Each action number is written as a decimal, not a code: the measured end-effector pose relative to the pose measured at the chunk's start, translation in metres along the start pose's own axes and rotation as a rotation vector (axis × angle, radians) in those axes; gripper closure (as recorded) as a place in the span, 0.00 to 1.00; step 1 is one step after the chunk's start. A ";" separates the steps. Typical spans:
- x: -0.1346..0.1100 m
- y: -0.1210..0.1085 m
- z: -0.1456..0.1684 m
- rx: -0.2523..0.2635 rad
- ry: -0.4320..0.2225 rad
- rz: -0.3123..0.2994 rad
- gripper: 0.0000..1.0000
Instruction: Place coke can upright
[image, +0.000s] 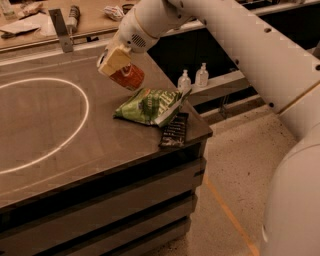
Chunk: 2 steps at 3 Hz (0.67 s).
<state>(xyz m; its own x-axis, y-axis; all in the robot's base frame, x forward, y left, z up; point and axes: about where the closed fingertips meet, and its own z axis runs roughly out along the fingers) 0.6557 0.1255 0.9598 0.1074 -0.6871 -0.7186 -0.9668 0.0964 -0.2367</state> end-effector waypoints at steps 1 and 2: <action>-0.010 -0.025 0.001 0.025 -0.215 0.026 1.00; -0.019 -0.045 -0.002 0.055 -0.347 0.038 1.00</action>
Offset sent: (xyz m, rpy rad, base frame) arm 0.0620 0.0001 0.0464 0.5089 -0.0799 0.0100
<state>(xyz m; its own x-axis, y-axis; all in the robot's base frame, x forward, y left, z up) 0.6966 0.1329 0.9859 0.1534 -0.3976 -0.9047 -0.9586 0.1625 -0.2339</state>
